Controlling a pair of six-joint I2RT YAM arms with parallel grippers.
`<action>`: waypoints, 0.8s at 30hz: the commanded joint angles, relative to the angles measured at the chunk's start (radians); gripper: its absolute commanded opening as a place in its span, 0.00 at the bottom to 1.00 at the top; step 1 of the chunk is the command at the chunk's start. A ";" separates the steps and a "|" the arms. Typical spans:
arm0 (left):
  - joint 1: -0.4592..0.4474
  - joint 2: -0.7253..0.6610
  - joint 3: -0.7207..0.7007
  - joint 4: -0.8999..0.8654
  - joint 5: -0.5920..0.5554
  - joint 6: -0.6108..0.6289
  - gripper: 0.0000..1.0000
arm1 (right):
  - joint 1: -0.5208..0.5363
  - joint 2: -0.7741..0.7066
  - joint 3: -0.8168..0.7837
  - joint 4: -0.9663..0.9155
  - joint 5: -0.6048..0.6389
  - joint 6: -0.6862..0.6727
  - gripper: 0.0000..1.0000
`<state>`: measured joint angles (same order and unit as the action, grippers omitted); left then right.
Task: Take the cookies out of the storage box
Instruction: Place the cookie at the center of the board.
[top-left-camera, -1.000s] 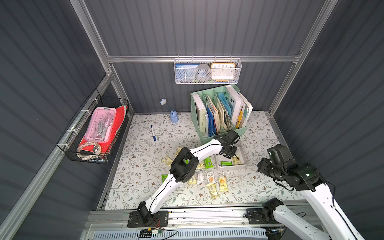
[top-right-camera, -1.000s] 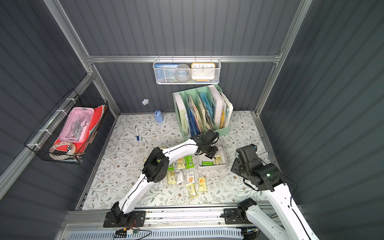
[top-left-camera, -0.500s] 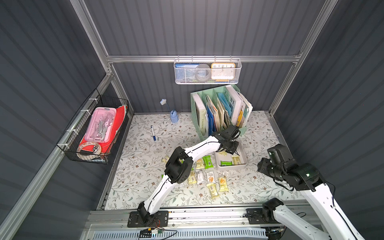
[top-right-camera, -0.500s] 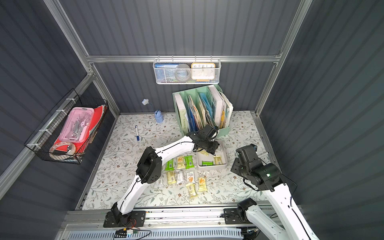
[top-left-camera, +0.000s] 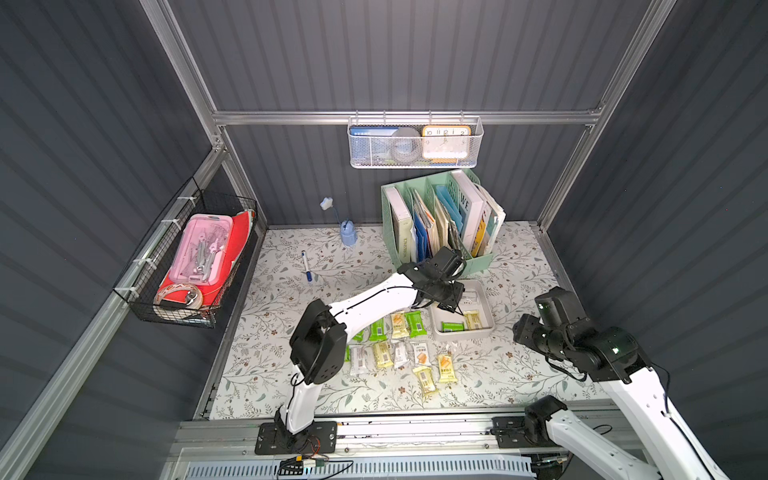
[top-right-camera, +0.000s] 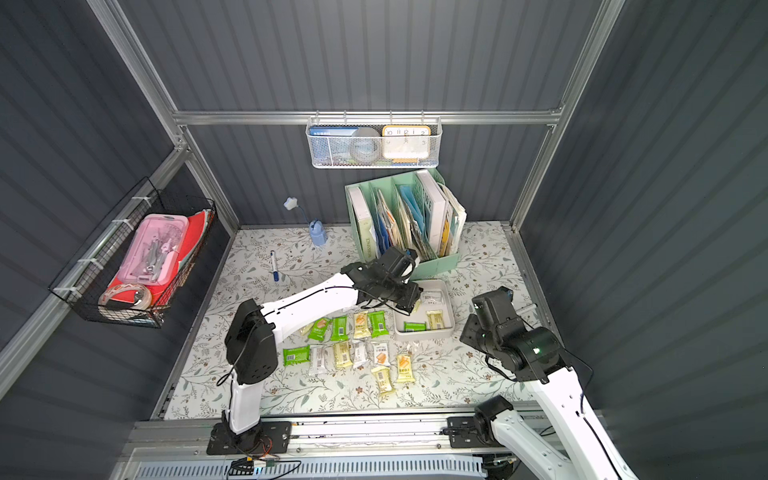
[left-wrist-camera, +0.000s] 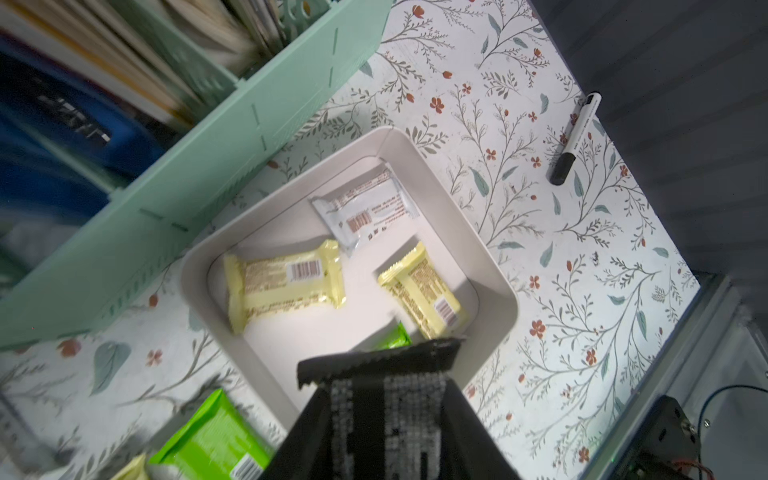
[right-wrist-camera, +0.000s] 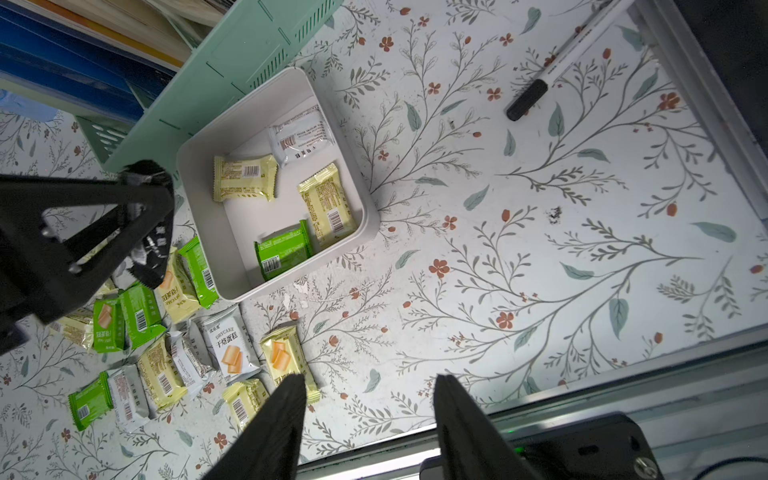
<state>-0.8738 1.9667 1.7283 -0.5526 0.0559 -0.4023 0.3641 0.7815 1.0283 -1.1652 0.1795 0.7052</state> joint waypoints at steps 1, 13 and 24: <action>-0.002 -0.115 -0.111 -0.056 -0.049 -0.062 0.40 | -0.002 0.005 -0.020 0.022 -0.012 -0.012 0.55; -0.010 -0.470 -0.489 -0.246 -0.136 -0.208 0.40 | -0.002 0.044 -0.045 0.106 -0.049 -0.032 0.55; -0.018 -0.712 -0.808 -0.286 -0.145 -0.409 0.38 | -0.002 0.061 -0.065 0.131 -0.077 -0.032 0.55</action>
<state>-0.8810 1.2793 0.9714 -0.8093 -0.0826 -0.7288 0.3641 0.8455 0.9737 -1.0424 0.1081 0.6865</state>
